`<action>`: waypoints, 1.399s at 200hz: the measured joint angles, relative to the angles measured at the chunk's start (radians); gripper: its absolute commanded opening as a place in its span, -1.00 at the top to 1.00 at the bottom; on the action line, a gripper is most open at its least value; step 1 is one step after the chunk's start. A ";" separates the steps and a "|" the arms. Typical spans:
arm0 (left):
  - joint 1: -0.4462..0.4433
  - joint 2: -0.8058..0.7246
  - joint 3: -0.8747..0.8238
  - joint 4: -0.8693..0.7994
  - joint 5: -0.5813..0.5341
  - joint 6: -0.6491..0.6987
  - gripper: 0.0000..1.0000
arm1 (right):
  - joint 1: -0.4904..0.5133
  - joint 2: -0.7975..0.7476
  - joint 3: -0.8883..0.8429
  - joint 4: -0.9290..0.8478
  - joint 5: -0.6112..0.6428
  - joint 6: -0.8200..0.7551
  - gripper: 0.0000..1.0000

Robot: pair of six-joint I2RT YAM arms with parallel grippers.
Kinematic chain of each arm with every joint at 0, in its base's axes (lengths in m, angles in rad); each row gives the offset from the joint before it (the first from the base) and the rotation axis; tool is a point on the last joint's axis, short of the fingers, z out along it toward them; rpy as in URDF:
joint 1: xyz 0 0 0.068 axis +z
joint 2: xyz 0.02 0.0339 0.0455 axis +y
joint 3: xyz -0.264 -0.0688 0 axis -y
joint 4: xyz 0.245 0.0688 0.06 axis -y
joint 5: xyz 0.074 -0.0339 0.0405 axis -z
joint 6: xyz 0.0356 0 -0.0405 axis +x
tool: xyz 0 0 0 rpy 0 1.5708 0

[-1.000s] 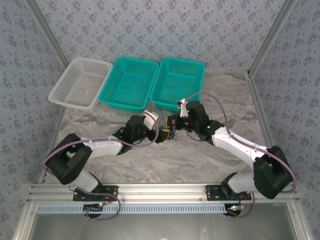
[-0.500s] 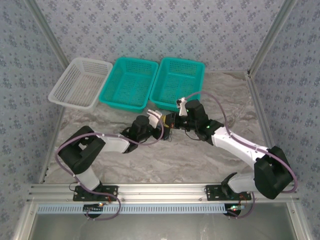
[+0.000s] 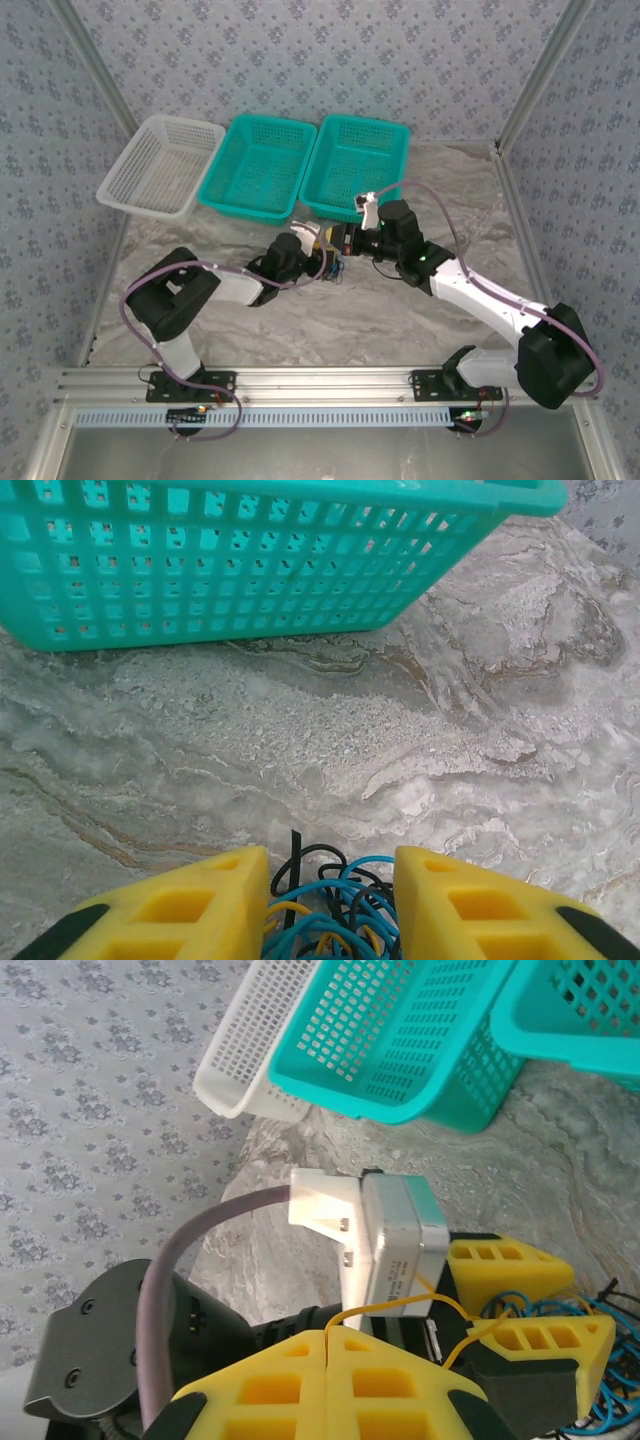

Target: Untangle the cables

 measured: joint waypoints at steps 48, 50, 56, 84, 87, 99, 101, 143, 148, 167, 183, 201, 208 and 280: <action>0.000 0.003 -0.016 0.001 0.001 -0.035 0.35 | -0.005 -0.065 -0.032 0.051 0.001 -0.022 1.00; 0.000 0.003 -0.016 0.001 0.001 -0.036 0.35 | -0.005 -0.068 -0.035 0.054 0.003 -0.022 1.00; 0.000 0.005 -0.017 0.001 0.001 -0.039 0.35 | -0.007 -0.079 -0.042 0.059 0.006 -0.026 1.00; 0.000 0.013 -0.027 0.000 0.005 -0.054 0.35 | -0.014 -0.118 -0.062 0.069 0.020 -0.042 1.00; 0.000 0.013 -0.029 0.000 0.005 -0.055 0.36 | -0.015 -0.122 -0.062 0.069 0.022 -0.045 1.00; 0.000 0.015 -0.032 -0.001 0.005 -0.060 0.36 | -0.018 -0.138 -0.062 0.069 0.032 -0.054 1.00; -0.001 0.016 -0.032 0.000 0.005 -0.061 0.36 | -0.018 -0.140 -0.062 0.069 0.033 -0.058 1.00; -0.005 0.027 -0.035 0.004 0.008 -0.079 0.36 | -0.023 -0.193 -0.061 0.069 0.056 -0.105 1.00; -0.005 0.027 -0.036 0.004 0.008 -0.082 0.36 | -0.023 -0.200 -0.061 0.069 0.057 -0.108 1.00; -0.005 0.027 -0.049 0.011 0.008 -0.095 0.34 | -0.023 -0.231 -0.058 0.069 0.060 -0.116 1.00; -0.005 0.027 -0.060 0.016 0.008 -0.105 0.31 | -0.023 -0.266 -0.056 0.069 0.071 -0.124 1.00; -0.005 0.027 -0.066 0.024 0.008 -0.115 0.29 | -0.023 -0.312 -0.056 0.069 0.097 -0.140 1.00; -0.006 0.027 -0.067 0.026 0.008 -0.119 0.29 | -0.023 -0.330 -0.056 0.069 0.108 -0.144 1.00; -0.005 0.038 -0.072 0.024 -0.003 -0.134 0.27 | -0.023 -0.448 -0.006 0.072 0.184 -0.219 1.00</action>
